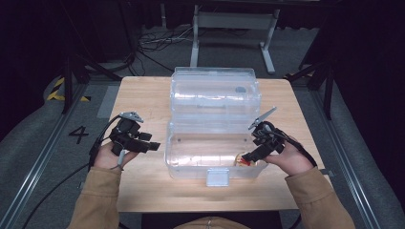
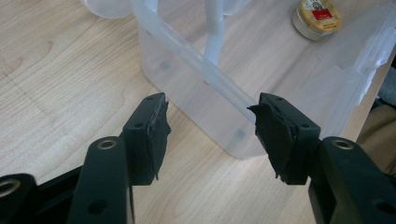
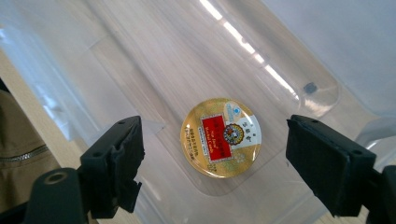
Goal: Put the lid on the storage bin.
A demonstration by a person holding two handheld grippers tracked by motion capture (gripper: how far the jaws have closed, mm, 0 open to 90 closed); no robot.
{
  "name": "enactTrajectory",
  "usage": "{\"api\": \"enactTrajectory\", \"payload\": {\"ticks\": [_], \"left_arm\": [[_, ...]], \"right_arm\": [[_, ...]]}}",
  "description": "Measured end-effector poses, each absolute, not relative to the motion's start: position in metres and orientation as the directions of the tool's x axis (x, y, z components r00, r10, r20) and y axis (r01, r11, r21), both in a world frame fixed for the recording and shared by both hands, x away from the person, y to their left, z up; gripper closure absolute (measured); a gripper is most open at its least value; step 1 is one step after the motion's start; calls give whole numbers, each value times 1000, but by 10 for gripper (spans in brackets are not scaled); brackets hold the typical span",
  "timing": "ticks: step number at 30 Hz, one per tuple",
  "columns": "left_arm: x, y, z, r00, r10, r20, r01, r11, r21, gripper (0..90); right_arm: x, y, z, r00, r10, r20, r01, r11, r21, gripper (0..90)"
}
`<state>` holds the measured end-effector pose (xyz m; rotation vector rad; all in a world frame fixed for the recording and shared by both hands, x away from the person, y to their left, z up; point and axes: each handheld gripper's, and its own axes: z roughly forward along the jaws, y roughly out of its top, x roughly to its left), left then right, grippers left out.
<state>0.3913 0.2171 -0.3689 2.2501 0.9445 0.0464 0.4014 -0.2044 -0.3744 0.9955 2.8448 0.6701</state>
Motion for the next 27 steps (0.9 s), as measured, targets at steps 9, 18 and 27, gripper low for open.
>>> {"api": "enactTrajectory", "payload": {"ticks": [9,18,27], "left_arm": [[383,202,-363,778,598,-194,571,-542,617,456],[379,190,-361,804,557,-207,546,-554,629,491],[373,170,-364,839,501,-212,512,-596,618,561]], "right_arm": [[399,-210,-349,-799,594,92,560,679,475,294],[405,-214,-327,-803,588,98,543,654,527,285],[413,-214,-309,-814,577,68,508,650,565,284]]}}
